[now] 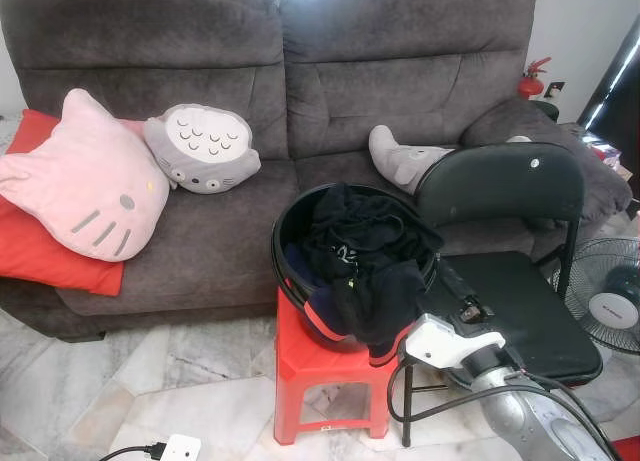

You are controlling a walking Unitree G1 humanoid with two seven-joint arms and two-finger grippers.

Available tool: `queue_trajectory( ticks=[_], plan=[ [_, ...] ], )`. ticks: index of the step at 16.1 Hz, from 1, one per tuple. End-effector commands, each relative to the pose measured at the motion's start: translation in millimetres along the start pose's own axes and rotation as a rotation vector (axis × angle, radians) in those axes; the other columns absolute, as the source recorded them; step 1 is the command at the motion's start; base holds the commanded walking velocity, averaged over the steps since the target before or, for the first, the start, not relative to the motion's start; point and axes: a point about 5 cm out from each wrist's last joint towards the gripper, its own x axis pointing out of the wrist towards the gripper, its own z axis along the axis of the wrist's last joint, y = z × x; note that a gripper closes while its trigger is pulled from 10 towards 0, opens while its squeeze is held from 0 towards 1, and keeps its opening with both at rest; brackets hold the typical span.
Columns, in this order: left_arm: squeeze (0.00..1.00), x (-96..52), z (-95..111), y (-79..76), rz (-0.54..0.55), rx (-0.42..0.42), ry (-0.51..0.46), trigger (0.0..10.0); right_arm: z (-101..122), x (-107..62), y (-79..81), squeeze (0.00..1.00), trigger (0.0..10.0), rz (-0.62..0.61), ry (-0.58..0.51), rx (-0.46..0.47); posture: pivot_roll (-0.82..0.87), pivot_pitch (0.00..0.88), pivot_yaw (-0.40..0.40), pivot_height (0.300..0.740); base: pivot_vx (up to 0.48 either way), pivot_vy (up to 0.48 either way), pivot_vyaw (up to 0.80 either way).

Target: Hang hanger

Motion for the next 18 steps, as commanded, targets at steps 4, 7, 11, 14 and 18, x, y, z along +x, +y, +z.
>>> queue_trajectory(
  ticks=[4,7,11,14,18],
  plan=[
    [0.0,-0.6,-4,-0.3,0.001,0.011,0.008,10.0,-11,1.5,-6.1,0.0,10.0,-0.027,0.084,-0.028,-0.07,0.0,-0.003,0.74,0.0,0.0,0.0],
    [0.0,-0.6,-3,0.1,0.003,0.009,0.007,10.0,-13,3.7,-8.7,0.0,10.0,-0.045,0.099,-0.024,-0.07,0.0,0.0,0.74,0.0,0.0,0.0],
    [0.0,-0.5,-3,0.3,0.006,0.01,0.005,10.0,-16,10.7,-8.6,0.0,10.0,-0.057,0.122,-0.007,-0.07,0.0,0.002,0.74,0.0,0.0,0.0],
    [0.0,-0.5,-3,0.3,0.009,0.008,0.004,10.0,-18,18.6,1.0,0.0,10.0,-0.023,0.165,0.036,-0.06,0.0,0.003,0.74,0.0,0.0,0.0],
    [0.0,-0.5,-3,0.3,0.012,0.006,0.003,10.0,-15,24.7,5.1,0.0,10.0,-0.006,0.158,0.067,-0.06,0.0,0.002,0.74,0.0,0.0,0.0]
  ],
)
